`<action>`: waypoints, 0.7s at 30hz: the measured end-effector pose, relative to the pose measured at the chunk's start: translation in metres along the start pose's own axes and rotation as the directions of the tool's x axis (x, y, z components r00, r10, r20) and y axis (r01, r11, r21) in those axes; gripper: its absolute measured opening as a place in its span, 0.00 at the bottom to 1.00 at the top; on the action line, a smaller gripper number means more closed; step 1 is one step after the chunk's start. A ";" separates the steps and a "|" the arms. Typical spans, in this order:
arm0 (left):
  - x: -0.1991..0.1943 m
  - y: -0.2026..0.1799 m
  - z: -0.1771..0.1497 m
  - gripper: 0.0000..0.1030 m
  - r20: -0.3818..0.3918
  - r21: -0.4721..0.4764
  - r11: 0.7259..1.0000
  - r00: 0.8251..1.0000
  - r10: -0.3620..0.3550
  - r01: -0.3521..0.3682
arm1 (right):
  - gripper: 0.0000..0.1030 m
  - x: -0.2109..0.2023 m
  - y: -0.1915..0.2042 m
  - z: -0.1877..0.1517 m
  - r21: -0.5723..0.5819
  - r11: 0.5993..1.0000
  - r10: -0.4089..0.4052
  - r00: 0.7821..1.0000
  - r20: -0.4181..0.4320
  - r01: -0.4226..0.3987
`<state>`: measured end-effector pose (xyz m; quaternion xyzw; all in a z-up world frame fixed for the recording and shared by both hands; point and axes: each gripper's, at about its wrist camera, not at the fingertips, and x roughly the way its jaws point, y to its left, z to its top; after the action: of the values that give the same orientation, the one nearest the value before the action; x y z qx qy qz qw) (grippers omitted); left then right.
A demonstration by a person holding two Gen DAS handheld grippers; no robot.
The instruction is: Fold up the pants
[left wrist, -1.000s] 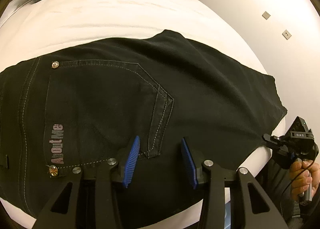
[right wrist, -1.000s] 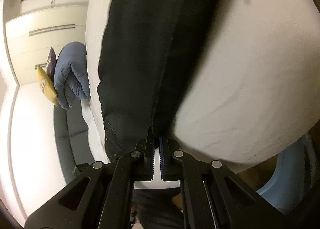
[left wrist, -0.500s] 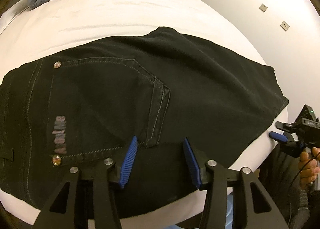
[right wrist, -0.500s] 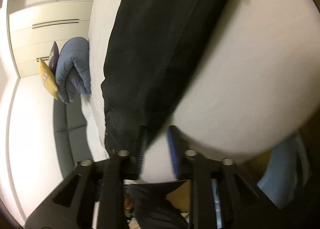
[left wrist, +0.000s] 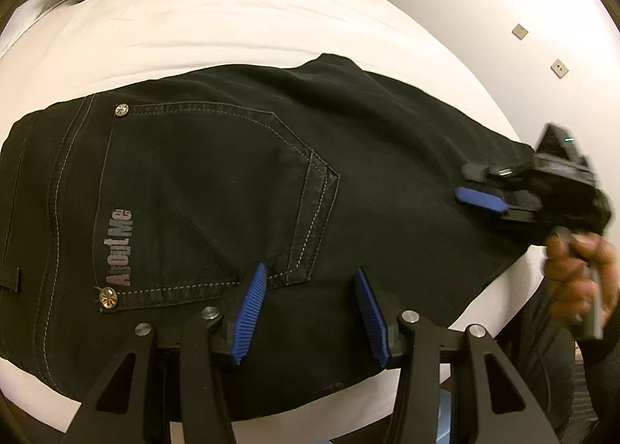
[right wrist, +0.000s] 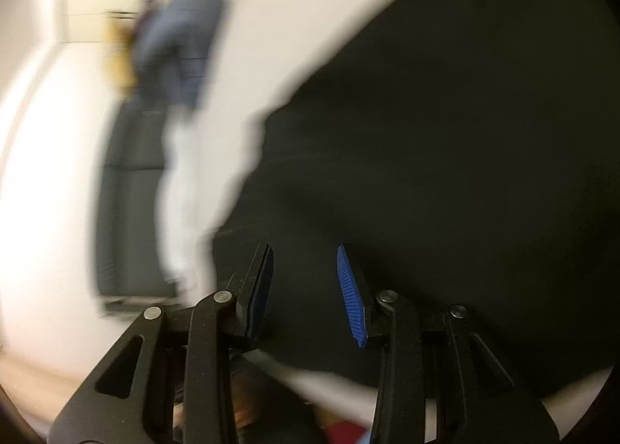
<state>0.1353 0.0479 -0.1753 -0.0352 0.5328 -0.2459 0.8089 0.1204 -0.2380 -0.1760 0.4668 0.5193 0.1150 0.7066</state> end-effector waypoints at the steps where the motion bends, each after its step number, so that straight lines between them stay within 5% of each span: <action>1: 0.000 0.000 -0.001 0.48 0.000 0.006 1.000 1.000 0.002 -0.002 | 0.08 0.002 -0.009 0.005 0.024 0.999 0.033 0.999 0.001 -0.033; 5: 0.002 0.003 -0.003 0.48 0.004 0.003 1.000 1.000 -0.014 0.014 | 0.02 -0.048 -0.056 0.017 0.123 0.988 0.069 0.984 0.163 -0.090; 9: 0.001 0.004 -0.004 0.48 0.001 0.008 1.000 1.000 -0.015 0.015 | 0.00 -0.128 -0.120 0.033 0.234 0.958 0.065 0.923 0.379 -0.163; 12: -0.001 0.004 -0.005 0.48 0.001 0.002 1.000 1.000 -0.006 0.006 | 0.00 -0.183 -0.152 0.049 0.256 0.953 0.014 0.867 0.498 -0.163; 17: -0.002 -0.001 -0.005 0.48 0.002 -0.005 1.000 1.000 0.011 -0.011 | 0.00 -0.257 -0.176 0.071 0.315 0.935 -0.099 0.733 0.673 -0.163; 18: -0.002 -0.002 -0.005 0.48 0.001 -0.006 1.000 1.000 0.014 -0.014 | 0.08 -0.269 -0.171 0.073 0.330 0.935 -0.143 0.711 0.688 -0.132; 19: -0.002 -0.003 -0.005 0.49 0.000 -0.006 1.000 1.000 0.017 -0.017 | 0.07 -0.279 -0.161 0.075 0.322 0.941 -0.159 0.700 0.697 -0.107; 21: -0.001 -0.005 -0.004 0.49 -0.001 -0.008 1.000 1.000 0.024 -0.024 | 0.07 -0.278 -0.141 0.078 0.272 0.956 -0.113 0.724 0.681 -0.106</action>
<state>0.1301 0.0450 -0.1743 -0.0319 0.5343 -0.2342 0.8116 0.0200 -0.5362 -0.1102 0.5740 0.2312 -0.1462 0.7718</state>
